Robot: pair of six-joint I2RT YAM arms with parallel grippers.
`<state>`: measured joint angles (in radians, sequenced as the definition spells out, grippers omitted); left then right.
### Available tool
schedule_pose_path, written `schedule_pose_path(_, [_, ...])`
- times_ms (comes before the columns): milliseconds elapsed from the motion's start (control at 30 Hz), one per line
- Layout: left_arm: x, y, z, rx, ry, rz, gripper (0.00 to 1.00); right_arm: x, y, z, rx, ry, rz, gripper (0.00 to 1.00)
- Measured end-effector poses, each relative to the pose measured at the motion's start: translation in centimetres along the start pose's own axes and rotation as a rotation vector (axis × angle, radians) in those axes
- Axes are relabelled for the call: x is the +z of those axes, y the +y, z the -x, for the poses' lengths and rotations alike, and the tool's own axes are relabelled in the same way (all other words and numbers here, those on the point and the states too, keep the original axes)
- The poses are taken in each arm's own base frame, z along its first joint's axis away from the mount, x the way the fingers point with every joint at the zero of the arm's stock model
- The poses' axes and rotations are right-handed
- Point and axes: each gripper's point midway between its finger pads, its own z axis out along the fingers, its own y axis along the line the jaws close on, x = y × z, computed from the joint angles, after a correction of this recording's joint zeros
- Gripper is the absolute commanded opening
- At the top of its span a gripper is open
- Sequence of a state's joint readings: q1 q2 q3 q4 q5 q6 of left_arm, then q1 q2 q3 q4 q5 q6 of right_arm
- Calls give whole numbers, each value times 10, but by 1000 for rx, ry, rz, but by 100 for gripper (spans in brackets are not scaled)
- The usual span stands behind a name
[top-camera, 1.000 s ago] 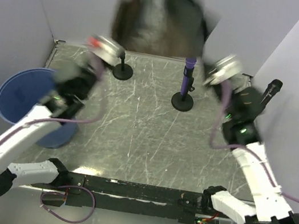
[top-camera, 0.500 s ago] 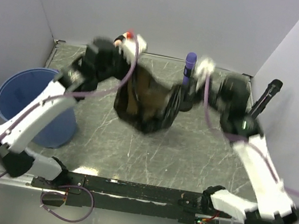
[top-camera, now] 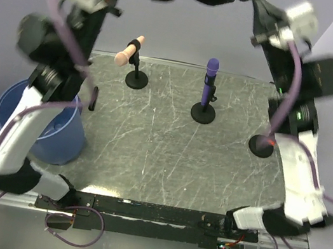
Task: Put the trash bags into the trash bin
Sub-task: Unfold the trash bag at the center of the board.
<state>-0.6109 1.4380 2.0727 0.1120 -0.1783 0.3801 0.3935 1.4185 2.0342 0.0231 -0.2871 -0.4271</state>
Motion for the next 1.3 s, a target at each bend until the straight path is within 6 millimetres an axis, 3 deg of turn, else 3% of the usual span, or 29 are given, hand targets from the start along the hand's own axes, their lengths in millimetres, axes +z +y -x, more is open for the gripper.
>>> schedule_pose_path(33, [-8, 5, 20, -3, -62, 12, 1, -8, 0, 13, -20, -36, -5, 0])
schedule_pose_path(67, [-16, 7, 25, -3, -85, 16, 1, -20, 4, 20, -36, -63, -8, 0])
schedule_pose_path(100, [-31, 8, 21, 3, -93, 20, 1, -31, 12, 13, -41, -57, 0, 0])
schedule_pose_path(167, [-55, 1, -9, 27, -45, -4, 1, -57, 34, -15, -40, -6, 28, 0])
schedule_pose_path(200, [-66, -12, -36, 41, 12, -48, 1, -68, 47, -33, -31, 32, 44, 0])
schedule_pose_path(233, [-82, -39, -88, 61, 138, -149, 1, -80, 67, -67, -12, 107, 84, 0])
schedule_pose_path(267, [-95, -63, -129, 69, 244, -240, 1, -95, 94, -109, 16, 213, 152, 0])
schedule_pose_path(300, [-118, -95, -186, 73, 402, -375, 1, -114, 127, -156, 54, 333, 242, 0])
schedule_pose_path(333, [-154, -132, -252, 65, 601, -534, 1, -145, 164, -201, 106, 456, 348, 0])
schedule_pose_path(400, [-240, -179, -348, 13, 967, -770, 1, -231, 235, -279, 232, 737, 555, 0])
schedule_pose_path(433, [-290, -189, -382, -15, 1151, -845, 1, -298, 271, -307, 321, 919, 668, 0])
schedule_pose_path(467, [-339, -192, -403, -38, 1321, -904, 1, -338, 288, -312, 375, 1017, 730, 0])
schedule_pose_path(500, [-378, -187, -407, -52, 1451, -945, 1, -369, 299, -308, 420, 1086, 779, 0])
schedule_pose_path(533, [-406, -180, -401, -62, 1547, -973, 1, -383, 300, -297, 442, 1108, 802, 0])
schedule_pose_path(567, [-410, -176, -392, -68, 1560, -971, 1, -375, 297, -284, 442, 1063, 797, 0])
schedule_pose_path(633, [-384, -169, -370, -67, 1464, -904, 1, -337, 278, -258, 420, 952, 737, 0])
schedule_pose_path(700, [-330, -157, -340, -48, 1296, -784, 1, -283, 249, -238, 390, 861, 632, 0])
schedule_pose_path(900, [-115, -100, -246, 26, 837, -361, 1, -110, 124, -201, 292, 655, 252, 0])
schedule_pose_path(967, [-44, -76, -211, 31, 672, -213, 1, -70, 94, -193, 247, 591, 181, 0])
schedule_pose_path(1000, [-22, -66, -195, 33, 605, -158, 1, -52, 79, -184, 221, 543, 150, 0])
schedule_pose_path(1067, [13, -44, -158, 38, 441, -62, 1, -22, 55, -149, 157, 411, 111, 0])
schedule_pose_path(1100, [21, -36, -140, 44, 370, -34, 1, -13, 46, -130, 130, 348, 99, 0])
schedule_pose_path(1167, [28, -26, -99, 57, 215, -9, 1, 4, 26, -73, 53, 176, 65, 0])
schedule_pose_path(1233, [28, -23, -48, 77, 51, -5, 1, 11, 5, 2, -38, -37, 20, 0])
schedule_pose_path(1300, [26, -20, 6, 93, -114, 12, 1, 6, 2, 42, -73, -143, 11, 0])
